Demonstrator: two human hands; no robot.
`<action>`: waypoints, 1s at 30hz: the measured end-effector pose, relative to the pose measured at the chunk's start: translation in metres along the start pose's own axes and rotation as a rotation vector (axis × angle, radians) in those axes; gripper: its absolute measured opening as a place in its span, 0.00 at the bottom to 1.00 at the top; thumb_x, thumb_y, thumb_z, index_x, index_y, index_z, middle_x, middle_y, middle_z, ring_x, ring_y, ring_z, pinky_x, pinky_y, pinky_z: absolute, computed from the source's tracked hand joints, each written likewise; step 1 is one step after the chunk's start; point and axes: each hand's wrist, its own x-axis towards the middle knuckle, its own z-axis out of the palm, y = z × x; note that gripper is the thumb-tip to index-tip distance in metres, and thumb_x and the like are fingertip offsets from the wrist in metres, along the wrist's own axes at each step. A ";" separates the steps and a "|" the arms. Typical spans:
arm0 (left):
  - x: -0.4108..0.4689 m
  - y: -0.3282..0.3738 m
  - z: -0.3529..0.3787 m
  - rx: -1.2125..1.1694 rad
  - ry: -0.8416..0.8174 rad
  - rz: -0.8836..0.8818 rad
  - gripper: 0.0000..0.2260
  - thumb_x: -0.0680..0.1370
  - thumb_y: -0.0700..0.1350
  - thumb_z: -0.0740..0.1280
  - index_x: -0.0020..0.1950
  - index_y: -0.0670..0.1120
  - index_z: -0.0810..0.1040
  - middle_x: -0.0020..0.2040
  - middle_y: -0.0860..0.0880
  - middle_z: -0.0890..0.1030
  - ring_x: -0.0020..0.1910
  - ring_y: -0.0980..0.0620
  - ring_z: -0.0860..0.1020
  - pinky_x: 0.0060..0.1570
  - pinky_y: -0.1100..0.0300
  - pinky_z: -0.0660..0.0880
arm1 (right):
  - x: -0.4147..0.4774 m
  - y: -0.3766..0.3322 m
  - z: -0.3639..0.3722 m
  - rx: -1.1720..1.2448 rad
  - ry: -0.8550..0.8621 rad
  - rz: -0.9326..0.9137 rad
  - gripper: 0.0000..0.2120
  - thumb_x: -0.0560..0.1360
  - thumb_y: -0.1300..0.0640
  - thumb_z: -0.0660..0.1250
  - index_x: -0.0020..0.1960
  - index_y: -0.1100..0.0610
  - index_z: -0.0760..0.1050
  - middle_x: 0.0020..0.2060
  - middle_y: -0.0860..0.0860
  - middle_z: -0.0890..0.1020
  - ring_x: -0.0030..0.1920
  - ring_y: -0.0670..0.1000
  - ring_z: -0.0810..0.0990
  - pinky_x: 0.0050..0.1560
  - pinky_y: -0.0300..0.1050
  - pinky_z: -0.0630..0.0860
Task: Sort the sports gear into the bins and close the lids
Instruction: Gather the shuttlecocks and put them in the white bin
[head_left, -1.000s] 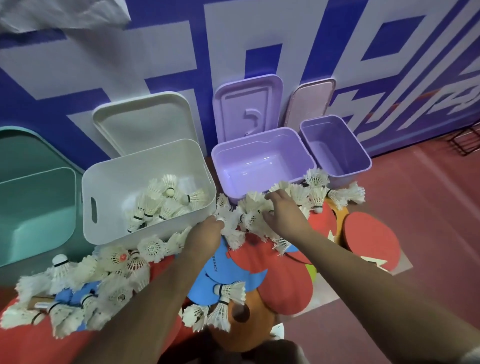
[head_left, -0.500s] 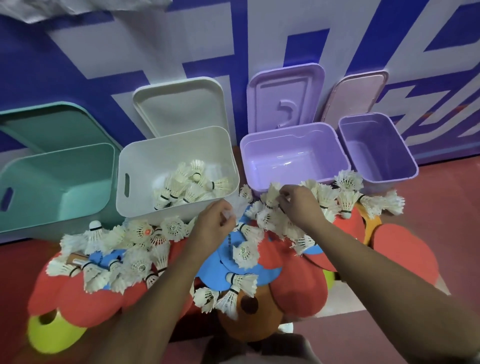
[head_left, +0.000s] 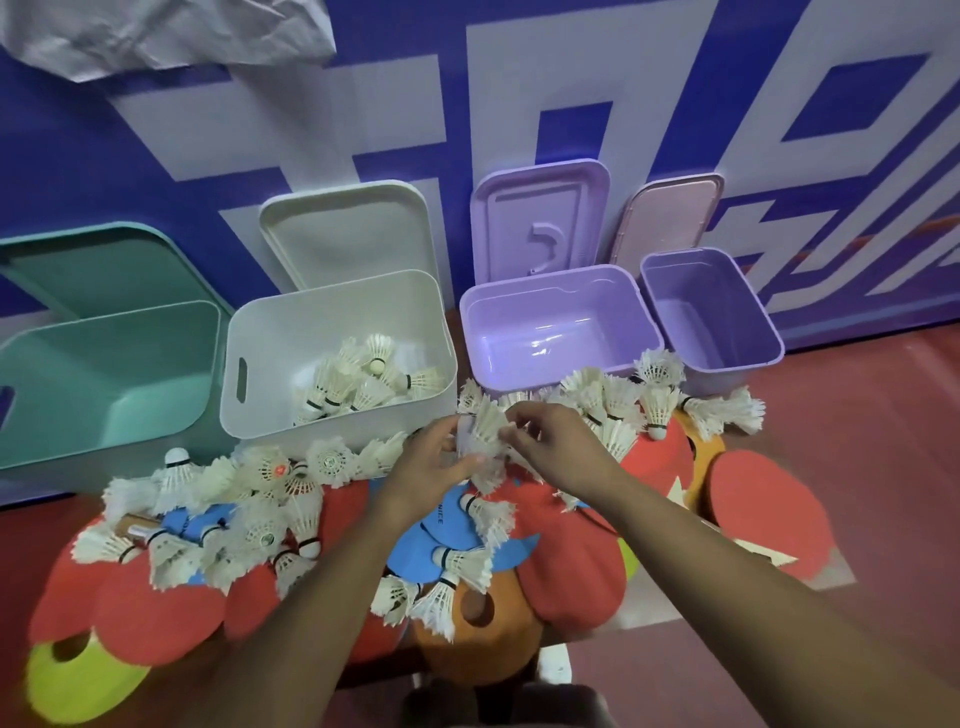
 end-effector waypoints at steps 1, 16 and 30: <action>-0.003 0.000 0.000 -0.036 -0.017 0.000 0.21 0.75 0.48 0.73 0.67 0.55 0.73 0.62 0.54 0.79 0.61 0.58 0.77 0.60 0.57 0.74 | -0.003 0.001 0.006 0.008 -0.029 0.004 0.09 0.79 0.56 0.64 0.40 0.53 0.74 0.28 0.47 0.77 0.30 0.43 0.77 0.34 0.39 0.71; -0.043 -0.056 -0.024 -0.204 0.091 -0.170 0.25 0.75 0.38 0.72 0.70 0.52 0.69 0.64 0.52 0.77 0.63 0.55 0.76 0.63 0.56 0.73 | -0.032 0.040 0.083 -0.176 -0.147 0.530 0.25 0.78 0.45 0.63 0.28 0.57 0.62 0.24 0.52 0.67 0.26 0.50 0.66 0.28 0.44 0.60; -0.058 -0.077 -0.048 -0.139 0.070 -0.176 0.25 0.72 0.39 0.75 0.64 0.56 0.72 0.62 0.51 0.78 0.61 0.54 0.77 0.62 0.55 0.74 | -0.025 0.020 0.072 0.019 -0.057 0.369 0.14 0.73 0.60 0.68 0.32 0.56 0.67 0.26 0.49 0.69 0.26 0.46 0.66 0.28 0.40 0.63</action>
